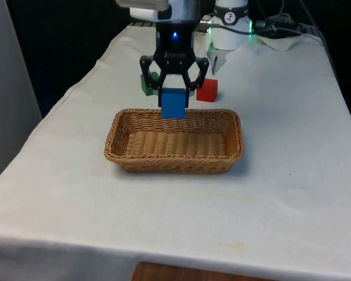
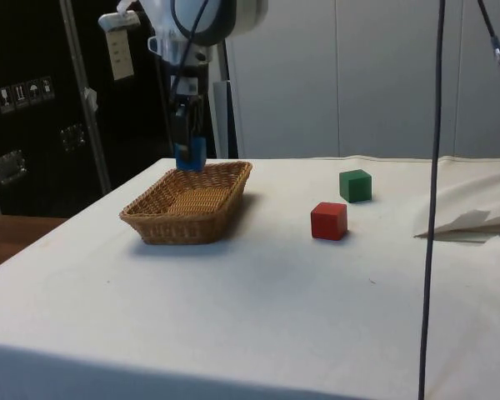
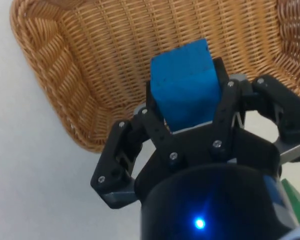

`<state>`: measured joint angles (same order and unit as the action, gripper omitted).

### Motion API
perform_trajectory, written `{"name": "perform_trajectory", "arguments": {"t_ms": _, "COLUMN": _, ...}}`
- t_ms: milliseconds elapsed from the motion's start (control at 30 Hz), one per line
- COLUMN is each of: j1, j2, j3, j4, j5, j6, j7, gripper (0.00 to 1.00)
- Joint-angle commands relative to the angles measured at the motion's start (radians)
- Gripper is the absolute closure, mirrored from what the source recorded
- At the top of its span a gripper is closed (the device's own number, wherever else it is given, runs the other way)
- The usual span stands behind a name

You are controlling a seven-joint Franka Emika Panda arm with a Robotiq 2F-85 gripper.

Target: Pick up the blue cube and place it into the basket.

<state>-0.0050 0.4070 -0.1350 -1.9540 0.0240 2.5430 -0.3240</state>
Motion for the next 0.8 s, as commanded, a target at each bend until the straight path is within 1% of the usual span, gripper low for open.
{"name": "perform_trajectory", "arguments": {"t_ms": 0, "j1": -0.011, "j2": 0.007, "j3": 0.009, "j4": 0.007, "j5": 0.02, "j6": -0.01, "j7": -0.02, "gripper": 1.0}}
{"name": "perform_trajectory", "arguments": {"t_ms": 233, "j1": -0.018, "j2": 0.053, "j3": -0.009, "j4": 0.054, "j5": 0.072, "j6": -0.055, "j7": -0.074, "gripper": 1.0}}
{"name": "perform_trajectory", "arguments": {"t_ms": 267, "j1": -0.008, "j2": 0.051, "j3": -0.02, "j4": 0.05, "j5": 0.063, "j6": -0.045, "j7": -0.065, "gripper": 1.0}}
{"name": "perform_trajectory", "arguments": {"t_ms": 300, "j1": -0.019, "j2": 0.058, "j3": -0.01, "j4": 0.061, "j5": 0.08, "j6": -0.061, "j7": -0.081, "gripper": 1.0}}
{"name": "perform_trajectory", "arguments": {"t_ms": 433, "j1": -0.023, "j2": 0.087, "j3": -0.014, "j4": 0.093, "j5": 0.118, "j6": -0.09, "j7": -0.112, "gripper": 1.0}}
{"name": "perform_trajectory", "arguments": {"t_ms": 533, "j1": -0.023, "j2": 0.106, "j3": -0.014, "j4": 0.109, "j5": 0.137, "j6": -0.102, "j7": -0.126, "gripper": 1.0}}
{"name": "perform_trajectory", "arguments": {"t_ms": 567, "j1": -0.015, "j2": 0.097, "j3": -0.023, "j4": 0.1, "j5": 0.125, "j6": -0.092, "j7": -0.116, "gripper": 1.0}}
{"name": "perform_trajectory", "arguments": {"t_ms": 600, "j1": -0.023, "j2": 0.111, "j3": -0.014, "j4": 0.114, "j5": 0.143, "j6": -0.105, "j7": -0.129, "gripper": 1.0}}
{"name": "perform_trajectory", "arguments": {"t_ms": 667, "j1": -0.022, "j2": 0.124, "j3": -0.015, "j4": 0.119, "j5": 0.154, "j6": -0.104, "j7": -0.139, "gripper": 1.0}}
{"name": "perform_trajectory", "arguments": {"t_ms": 767, "j1": -0.016, "j2": 0.135, "j3": -0.016, "j4": 0.12, "j5": 0.156, "j6": -0.093, "j7": -0.139, "gripper": 1.0}}
